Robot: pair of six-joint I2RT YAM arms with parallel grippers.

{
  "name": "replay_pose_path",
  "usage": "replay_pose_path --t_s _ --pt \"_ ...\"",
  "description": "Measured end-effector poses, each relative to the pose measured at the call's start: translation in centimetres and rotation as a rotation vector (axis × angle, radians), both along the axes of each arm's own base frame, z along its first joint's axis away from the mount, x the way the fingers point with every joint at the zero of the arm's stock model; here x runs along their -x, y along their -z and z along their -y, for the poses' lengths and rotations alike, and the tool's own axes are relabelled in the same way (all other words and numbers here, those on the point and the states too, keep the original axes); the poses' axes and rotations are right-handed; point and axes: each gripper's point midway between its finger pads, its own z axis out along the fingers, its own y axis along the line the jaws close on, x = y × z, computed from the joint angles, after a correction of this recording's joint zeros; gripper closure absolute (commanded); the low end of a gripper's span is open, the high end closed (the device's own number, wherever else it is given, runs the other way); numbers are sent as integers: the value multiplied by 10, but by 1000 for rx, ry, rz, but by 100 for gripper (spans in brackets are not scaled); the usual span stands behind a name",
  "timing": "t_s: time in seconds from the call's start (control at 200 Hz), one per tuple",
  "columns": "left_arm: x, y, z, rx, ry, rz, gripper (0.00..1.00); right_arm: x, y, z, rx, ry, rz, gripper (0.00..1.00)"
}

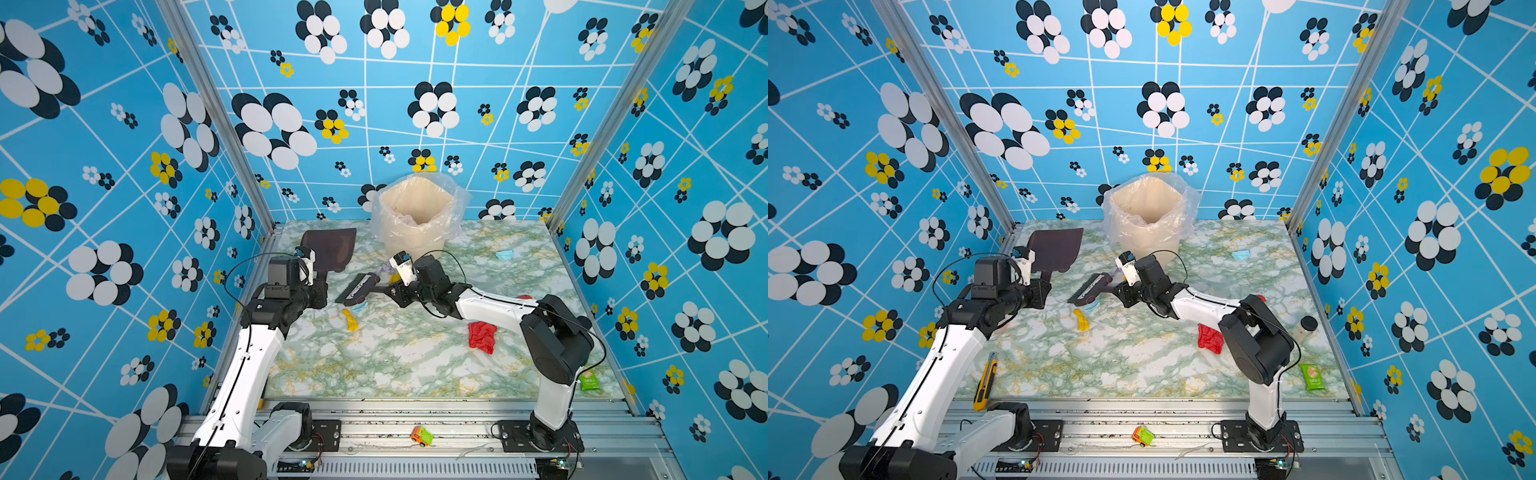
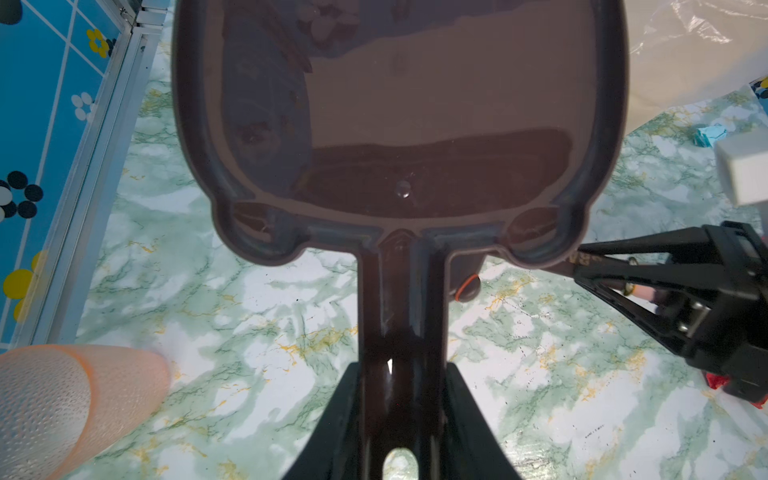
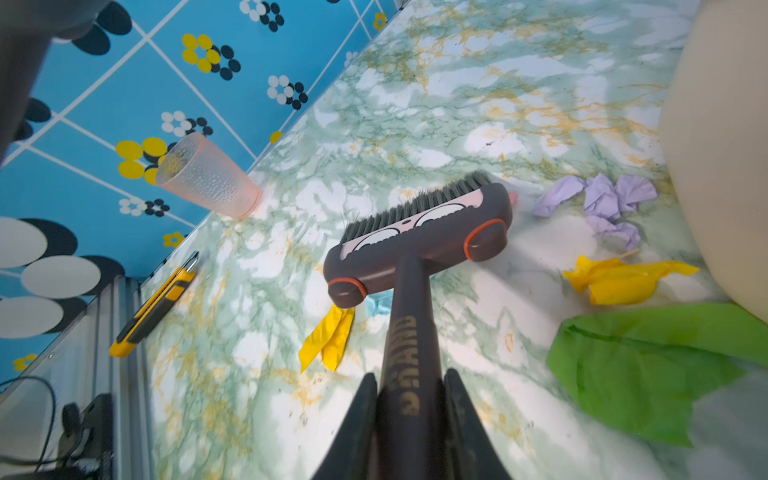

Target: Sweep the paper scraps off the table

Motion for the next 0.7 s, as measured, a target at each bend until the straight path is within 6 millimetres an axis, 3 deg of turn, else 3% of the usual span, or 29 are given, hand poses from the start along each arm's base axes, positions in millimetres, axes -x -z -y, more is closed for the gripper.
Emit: replay_pose_path --t_s 0.215,0.37,0.535,0.7 --pt "0 1 0 0 0 -3 100 47 -25 37 103 -97 28 100" --pt "-1 2 0 -1 0 -7 100 62 -53 50 105 -135 110 100" --pt "-3 8 0 -1 0 -25 100 66 -67 41 62 -191 165 100" --pt "-3 8 0 -1 0 -25 100 83 -37 15 125 -310 161 100"
